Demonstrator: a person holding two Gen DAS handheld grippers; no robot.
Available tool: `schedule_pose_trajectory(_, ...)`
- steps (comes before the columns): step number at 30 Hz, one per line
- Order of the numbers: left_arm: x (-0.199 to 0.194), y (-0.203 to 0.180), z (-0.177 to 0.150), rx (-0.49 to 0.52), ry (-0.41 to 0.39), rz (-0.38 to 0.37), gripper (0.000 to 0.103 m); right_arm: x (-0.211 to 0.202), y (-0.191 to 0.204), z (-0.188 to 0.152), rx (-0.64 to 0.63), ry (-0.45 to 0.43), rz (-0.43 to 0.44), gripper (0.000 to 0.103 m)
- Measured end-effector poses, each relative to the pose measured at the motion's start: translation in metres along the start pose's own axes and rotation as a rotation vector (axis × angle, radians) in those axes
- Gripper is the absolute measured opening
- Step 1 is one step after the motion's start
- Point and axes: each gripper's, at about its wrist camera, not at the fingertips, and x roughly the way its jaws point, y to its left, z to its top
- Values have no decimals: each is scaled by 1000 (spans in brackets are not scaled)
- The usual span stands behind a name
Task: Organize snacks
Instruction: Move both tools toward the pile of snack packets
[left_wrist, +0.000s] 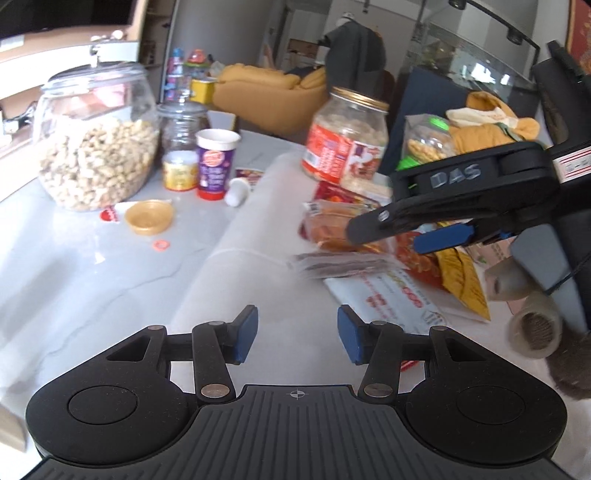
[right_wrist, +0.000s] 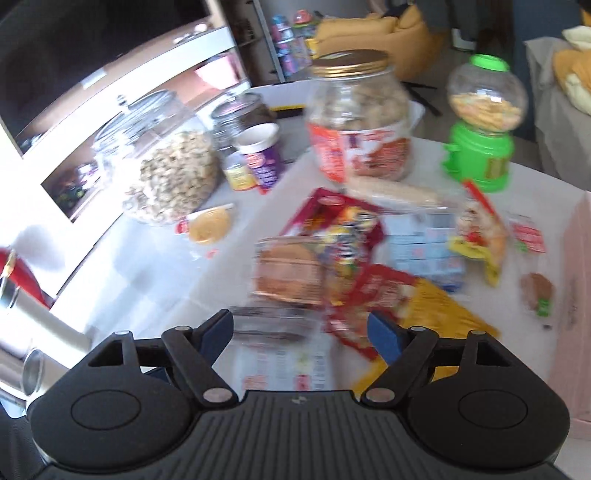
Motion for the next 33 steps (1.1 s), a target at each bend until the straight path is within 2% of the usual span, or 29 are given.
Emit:
schedule_pose_trajectory(3,-7,12,-3,-30,-8,4,53,25,26,1,-52,32,-12,84)
schedule_pose_trajectory(7,-7,20,-9,-48,5,-12,53,52,44,1,-143,42,-146,83)
schedule_pose_trajectory(8,-6,21,-11,-51,9,-18,53,52,41,0,-150,42,-153,78)
schedule_pose_trajectory(10,-3,21,-13,-60,11,-40,53,42,33,2,-162,42,-158,56)
schedule_pose_trajectory(11,-1,20,-13,-66,11,-52,53,37,28,4,-170,50,-176,40)
schedule_pose_trajectory(13,3,15,-13,-74,14,-94,53,25,13,3,-179,53,-222,37)
schedule_pose_trajectory(16,12,-3,-10,-63,37,-156,53,7,-11,-5,-152,69,-237,37)
schedule_pose_trajectory(18,18,-21,-5,-29,37,-155,53,-7,-26,-12,-139,67,-248,37)
schedule_pose_trajectory(20,23,-45,2,21,16,-128,53,-18,-37,-12,-117,41,-270,37)
schedule_pose_trajectory(22,28,-73,6,113,-5,-106,53,-28,-50,-9,-86,7,-290,39)
schedule_pose_trajectory(27,53,-132,-1,361,0,13,55,-50,-78,-4,-9,-54,-305,55)
schedule_pose_trajectory(30,56,-140,-14,464,-13,82,57,-60,-85,-8,0,-80,-291,62)
schedule_pose_trajectory(33,48,-124,-20,479,-11,111,58,-61,-90,-12,6,-84,-279,65)
